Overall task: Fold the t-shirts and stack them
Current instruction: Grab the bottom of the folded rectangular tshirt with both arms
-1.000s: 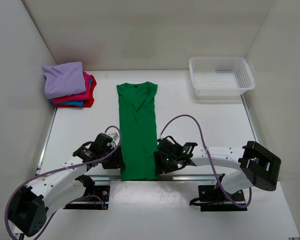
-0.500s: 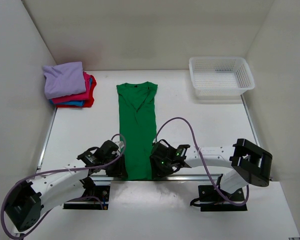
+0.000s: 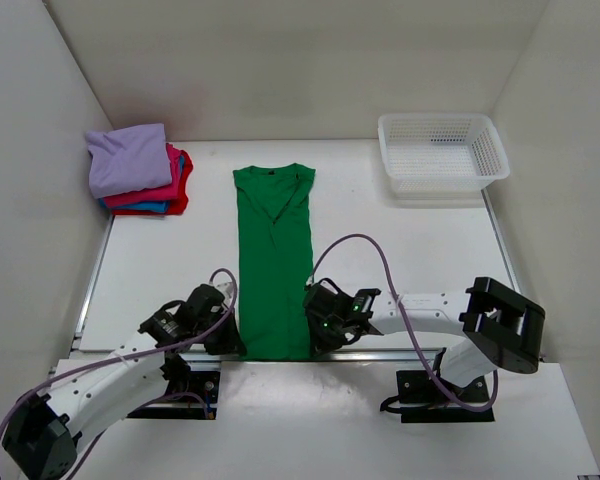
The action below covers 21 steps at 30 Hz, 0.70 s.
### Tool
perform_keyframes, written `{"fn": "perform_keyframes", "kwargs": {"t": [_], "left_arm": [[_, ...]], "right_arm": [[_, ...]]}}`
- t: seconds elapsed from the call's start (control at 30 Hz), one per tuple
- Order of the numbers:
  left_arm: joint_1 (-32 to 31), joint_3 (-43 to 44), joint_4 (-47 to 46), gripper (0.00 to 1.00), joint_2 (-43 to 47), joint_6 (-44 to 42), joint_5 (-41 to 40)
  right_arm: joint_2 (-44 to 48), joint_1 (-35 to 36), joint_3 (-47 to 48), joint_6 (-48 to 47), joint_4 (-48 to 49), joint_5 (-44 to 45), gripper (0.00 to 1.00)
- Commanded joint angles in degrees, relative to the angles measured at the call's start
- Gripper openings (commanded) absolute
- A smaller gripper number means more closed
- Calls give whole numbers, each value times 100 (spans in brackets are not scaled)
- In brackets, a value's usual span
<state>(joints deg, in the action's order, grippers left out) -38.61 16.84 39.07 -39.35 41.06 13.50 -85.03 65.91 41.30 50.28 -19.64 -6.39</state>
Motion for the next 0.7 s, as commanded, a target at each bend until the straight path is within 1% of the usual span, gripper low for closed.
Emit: {"fn": "perform_keyframes", "kwargs": {"t": [0.0,0.17,0.3,0.37,0.4,0.5,0.53,0.57,0.6,0.67], "left_arm": [[3,-93,302,0,182,95,101],[82,-76,373,0,262,130,119],[196,380,418,0,113,104,135],[371,662,408,0,-54,-18,162],[433,845,374,0,-185,-71,188],[924,1232,216,0,-677,-352,459],[1004,1356,154,0,-896,-457,522],[1213,1505,32,0,-1116,-545,705],[1355,1576,-100,0,-1205,-581,724],[1557,1944,-171,0,-1661,-739,777]], "right_arm": [[233,-34,-87,-123,39,7,0],[435,-69,-34,-369,-163,-221,0],[602,-393,167,-791,-435,-546,0],[654,-613,273,-1002,-532,-801,0],[637,-806,369,-1133,-550,-959,0],[541,-1280,633,-1555,-759,-1311,1],[462,-1439,790,-1739,-830,-1451,0],[366,-1702,983,-1941,-962,-1574,0],[313,-1765,1098,-2048,-1093,-1593,0],[67,-2116,1572,-2469,-1366,-1751,0]]}}
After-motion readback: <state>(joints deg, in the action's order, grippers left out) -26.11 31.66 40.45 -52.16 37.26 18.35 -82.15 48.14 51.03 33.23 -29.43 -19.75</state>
